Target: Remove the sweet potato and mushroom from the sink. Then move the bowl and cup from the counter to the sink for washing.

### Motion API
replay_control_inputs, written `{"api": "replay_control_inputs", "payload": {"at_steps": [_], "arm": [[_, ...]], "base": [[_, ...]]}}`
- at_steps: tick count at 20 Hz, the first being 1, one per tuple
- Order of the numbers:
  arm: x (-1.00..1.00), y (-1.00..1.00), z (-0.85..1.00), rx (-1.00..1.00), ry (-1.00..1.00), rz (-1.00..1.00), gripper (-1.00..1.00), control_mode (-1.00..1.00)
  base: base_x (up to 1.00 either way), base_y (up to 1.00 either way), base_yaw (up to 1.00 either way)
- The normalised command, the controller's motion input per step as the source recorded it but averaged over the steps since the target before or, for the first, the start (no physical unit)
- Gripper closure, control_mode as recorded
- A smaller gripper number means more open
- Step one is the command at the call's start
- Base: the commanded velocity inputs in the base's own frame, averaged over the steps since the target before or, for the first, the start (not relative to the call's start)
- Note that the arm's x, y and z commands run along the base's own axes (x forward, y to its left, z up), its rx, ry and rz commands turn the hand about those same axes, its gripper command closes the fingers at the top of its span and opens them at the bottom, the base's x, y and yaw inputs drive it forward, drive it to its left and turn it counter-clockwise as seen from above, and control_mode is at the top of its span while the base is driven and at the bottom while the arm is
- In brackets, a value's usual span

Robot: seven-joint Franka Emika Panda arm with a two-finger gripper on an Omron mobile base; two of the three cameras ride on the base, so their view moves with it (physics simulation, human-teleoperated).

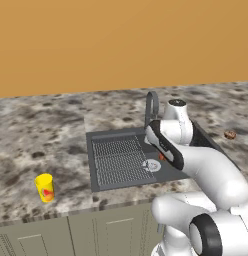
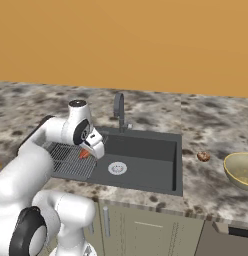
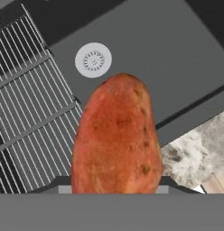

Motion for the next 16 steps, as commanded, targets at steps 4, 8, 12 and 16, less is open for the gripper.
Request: {"api": "replay_control_inputs", "payload": {"at_steps": [4, 8, 12, 16], "arm": [[-0.11, 0.42, 0.26, 0.0, 0.08, 0.12, 1.0, -1.0], [-0.08, 0.47, 0.18, 0.0, 0.04, 0.12, 1.0, -1.0], [-0.06, 0.49, 0.13, -0.01, 0.0, 0.1, 1.0, -1.0], [-0.02, 0.51, 0.1, -0.01, 0.0, 0.1, 1.0, -1.0]], "base": [[0.0, 0.0, 0.0], [0.0, 0.0, 0.0], [0.0, 0.0, 0.0], [0.0, 0.0, 0.0]]}}
